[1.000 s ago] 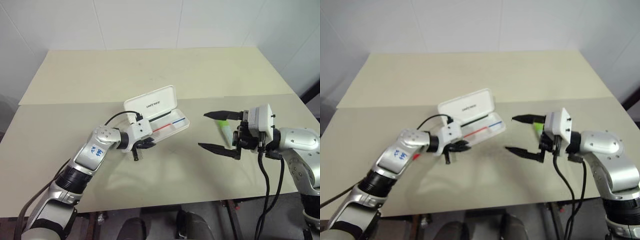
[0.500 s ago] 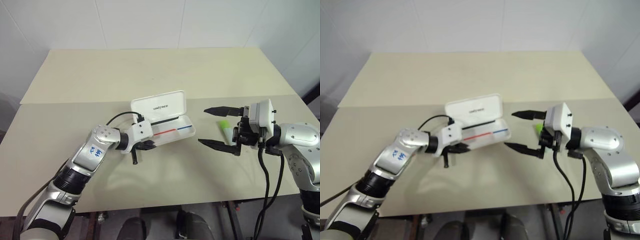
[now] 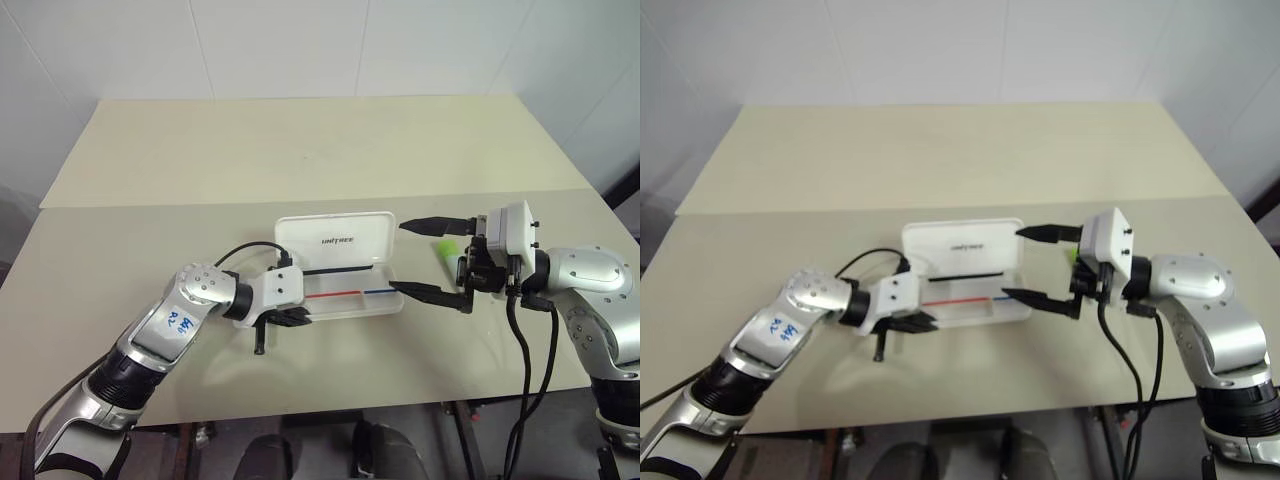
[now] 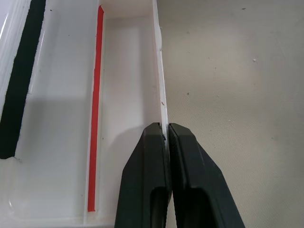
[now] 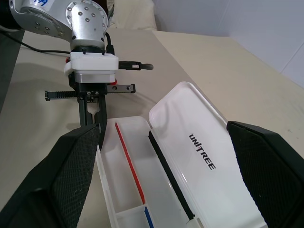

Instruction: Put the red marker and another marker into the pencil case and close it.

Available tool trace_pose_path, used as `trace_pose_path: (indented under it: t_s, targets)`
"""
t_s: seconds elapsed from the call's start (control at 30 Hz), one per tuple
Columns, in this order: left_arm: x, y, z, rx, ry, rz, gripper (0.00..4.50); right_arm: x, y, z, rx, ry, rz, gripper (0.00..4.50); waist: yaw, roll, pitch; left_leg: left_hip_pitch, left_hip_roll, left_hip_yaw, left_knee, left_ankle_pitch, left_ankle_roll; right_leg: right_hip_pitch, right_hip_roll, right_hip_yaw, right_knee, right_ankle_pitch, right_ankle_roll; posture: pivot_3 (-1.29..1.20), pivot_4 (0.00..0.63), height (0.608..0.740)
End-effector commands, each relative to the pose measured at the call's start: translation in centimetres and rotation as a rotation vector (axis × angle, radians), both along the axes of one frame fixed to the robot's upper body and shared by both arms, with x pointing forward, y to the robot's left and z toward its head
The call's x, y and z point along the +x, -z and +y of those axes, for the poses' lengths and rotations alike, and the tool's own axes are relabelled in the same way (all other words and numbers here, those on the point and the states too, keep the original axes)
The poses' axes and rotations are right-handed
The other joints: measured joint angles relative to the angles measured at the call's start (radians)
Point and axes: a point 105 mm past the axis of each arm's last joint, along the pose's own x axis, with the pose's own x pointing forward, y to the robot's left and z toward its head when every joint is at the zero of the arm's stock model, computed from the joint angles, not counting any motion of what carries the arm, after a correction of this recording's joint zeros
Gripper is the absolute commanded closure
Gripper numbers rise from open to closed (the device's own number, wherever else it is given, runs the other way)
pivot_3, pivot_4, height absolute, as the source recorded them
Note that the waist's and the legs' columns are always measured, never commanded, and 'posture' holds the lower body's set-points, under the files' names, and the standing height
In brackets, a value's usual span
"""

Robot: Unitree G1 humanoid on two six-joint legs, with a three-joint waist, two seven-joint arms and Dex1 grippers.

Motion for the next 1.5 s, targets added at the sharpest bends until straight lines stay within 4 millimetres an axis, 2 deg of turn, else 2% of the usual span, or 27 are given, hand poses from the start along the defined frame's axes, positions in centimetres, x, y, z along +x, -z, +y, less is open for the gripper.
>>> trace_pose_path:
  t_s: [0.03,0.13,0.17,0.2,0.27,0.57,0.8,1.07,1.23,1.33,1.43,1.5]
  targets:
    - [-0.4,0.6,-0.8,-0.007,0.009,0.02,4.48,-0.8,-0.7,0.4,0.015,-0.018,-0.033,0.0,0.001,0.0,0.0,0.0,0.0,0.0,0.0,0.0,0.0,0.0,0.0,0.0,0.0,0.0,0.0,0.0,0.15,0.74]
    - [-0.1,0.8,-1.2,-0.007,-0.001,0.019,4.48,-0.8,-0.7,0.4,0.016,-0.016,-0.032,0.0,0.006,0.0,0.0,0.0,-0.001,0.0,0.0,0.0,0.0,0.0,-0.001,0.0,0.0,0.0,0.0,0.0,0.15,0.74]
    - [-0.1,0.8,-1.5,-0.017,-0.001,0.021,4.06,-0.9,-0.7,0.4,0.017,-0.014,-0.031,0.0,0.008,0.0,0.0,0.0,-0.001,0.0,0.0,0.0,0.0,0.0,-0.001,0.0,0.0,0.0,0.0,0.0,0.15,0.74]
    - [-0.2,0.8,-1.7,-0.024,0.001,0.027,3.92,-0.9,-0.7,0.4,0.018,-0.013,-0.03,0.0,0.009,0.0,0.0,0.0,-0.001,0.0,0.001,0.0,0.0,0.001,-0.001,0.0,0.0,0.0,0.0,0.0,0.15,0.74]
    - [-0.1,0.8,-2.1,-0.038,0.002,0.026,3.32,-0.9,-0.6,0.4,0.019,-0.01,-0.028,0.0,0.011,0.0,0.0,0.0,-0.001,-0.001,0.001,0.0,0.0,0.001,-0.001,0.0,0.0,0.0,0.0,0.0,0.15,0.74]
    - [-0.6,-0.1,-2.6,-0.094,0.049,0.026,0.19,-0.6,-0.6,0.5,0.02,-0.004,-0.024,0.0,0.001,0.0,0.0,0.0,0.0,0.0,0.001,0.0,0.0,0.0,0.0,0.0,0.0,0.0,0.0,0.0,0.15,0.74]
    - [-1.3,-1.7,-1.4,-0.175,0.052,0.002,0.19,-0.4,-0.3,0.8,0.027,-0.027,-0.005,0.0,-0.002,0.0,0.0,0.0,0.0,0.0,0.001,0.0,0.0,0.0,0.0,0.0,0.0,0.0,0.0,0.0,0.15,0.74]
    - [-2.1,-3.2,1.2,-0.286,-0.028,-0.085,0.19,0.0,0.0,1.6,0.034,-0.085,0.016,0.0,-0.002,0.0,0.0,0.0,0.0,-0.001,0.001,0.0,0.0,0.0,0.0,0.0,0.0,0.0,0.0,0.0,0.15,0.74]
    - [-2.4,-4.1,2.9,-0.325,-0.099,-0.154,0.19,0.4,0.1,2.2,0.039,-0.124,0.021,0.0,-0.002,0.0,0.0,0.0,0.0,-0.001,0.001,0.0,0.0,0.0,0.0,0.0,0.001,0.0,0.0,0.0,0.15,0.74]
    - [-2.9,-5.3,3.9,-0.386,-0.153,-0.217,0.19,0.6,0.1,2.6,0.046,-0.153,0.025,0.0,-0.003,0.0,0.0,0.0,0.0,-0.001,0.001,0.0,0.0,0.0,-0.001,0.0,0.001,0.0,0.0,0.0,0.15,0.74]
    - [-3.5,-6.9,5.6,-0.512,-0.28,-0.292,0.19,0.7,0.1,3.2,0.056,-0.192,0.022,0.0,-0.005,0.0,0.0,0.0,0.0,-0.001,0.0,0.0,0.0,0.0,-0.001,0.0,0.001,0.0,0.0,0.0,0.15,0.74]
    - [-3.9,-7.2,6.6,-0.527,-0.335,-0.326,0.19,0.6,0.0,3.4,0.06,-0.226,0.02,0.0,-0.006,0.0,0.0,0.0,0.001,-0.002,0.0,0.0,0.0,0.0,-0.001,0.0,0.001,0.0,0.0,0.0,0.15,0.74]
